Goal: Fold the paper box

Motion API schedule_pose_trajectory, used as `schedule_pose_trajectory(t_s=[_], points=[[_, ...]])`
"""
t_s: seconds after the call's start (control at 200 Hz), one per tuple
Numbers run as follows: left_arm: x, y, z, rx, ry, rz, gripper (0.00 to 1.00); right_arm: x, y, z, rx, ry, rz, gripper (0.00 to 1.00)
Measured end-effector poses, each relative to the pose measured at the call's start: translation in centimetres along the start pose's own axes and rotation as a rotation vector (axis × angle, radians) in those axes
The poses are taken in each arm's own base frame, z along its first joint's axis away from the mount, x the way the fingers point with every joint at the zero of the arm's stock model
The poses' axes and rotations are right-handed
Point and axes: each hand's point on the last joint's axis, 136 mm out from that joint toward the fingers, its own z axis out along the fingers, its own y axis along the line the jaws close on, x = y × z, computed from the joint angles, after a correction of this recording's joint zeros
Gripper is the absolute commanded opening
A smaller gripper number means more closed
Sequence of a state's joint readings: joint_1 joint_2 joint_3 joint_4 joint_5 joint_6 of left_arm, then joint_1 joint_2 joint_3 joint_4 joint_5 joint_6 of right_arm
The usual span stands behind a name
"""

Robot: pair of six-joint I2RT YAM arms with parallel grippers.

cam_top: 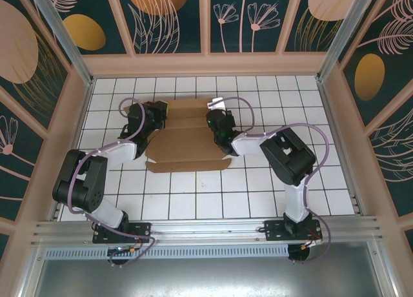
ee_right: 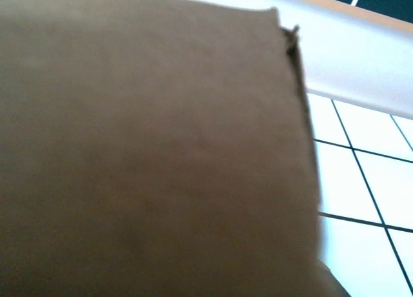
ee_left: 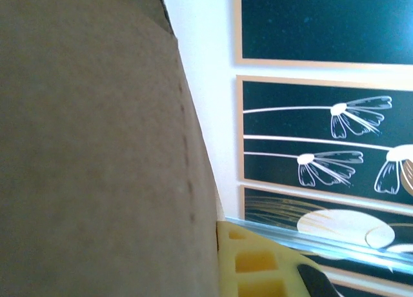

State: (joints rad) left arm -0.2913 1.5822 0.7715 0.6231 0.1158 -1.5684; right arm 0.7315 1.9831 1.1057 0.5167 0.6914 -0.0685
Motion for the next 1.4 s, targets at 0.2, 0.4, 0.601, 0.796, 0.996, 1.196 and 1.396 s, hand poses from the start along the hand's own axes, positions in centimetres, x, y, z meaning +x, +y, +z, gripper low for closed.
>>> schedule_pose_trajectory(t_s=[0.2,0.4,0.601,0.796,0.996,1.196,1.396], points=[[-0.2,0.2,0.1,-0.026,-0.024,-0.009,0.0,0.2,0.3,0.7,0.044,0.011,-0.009,0.0],[-0.1,0.4,0.2,-0.034,-0.033,-0.011,0.0,0.5,0.5,0.8,0.037,0.029,0.003,0.0],[-0.1,0.3,0.2,-0.042,-0.044,-0.014,0.0,0.2,0.4,1.1,0.038,0.039,0.004,0.0],[-0.3,0.1,0.3,-0.049,-0.07,-0.028,0.0,-0.5,0.5,2.2,0.076,0.04,0.015,0.0],[-0.1,0.4,0.3,-0.06,-0.072,-0.031,0.0,0.0,0.6,2.2,0.064,0.047,0.022,0.21],[0.5,0.6,0.2,-0.077,-0.063,-0.027,0.0,2.5,-0.3,0.6,-0.066,0.078,-0.019,0.71],[1.0,0.7,0.1,-0.085,-0.052,-0.02,0.0,0.7,-2.6,-4.0,-0.249,-0.015,0.049,0.78]])
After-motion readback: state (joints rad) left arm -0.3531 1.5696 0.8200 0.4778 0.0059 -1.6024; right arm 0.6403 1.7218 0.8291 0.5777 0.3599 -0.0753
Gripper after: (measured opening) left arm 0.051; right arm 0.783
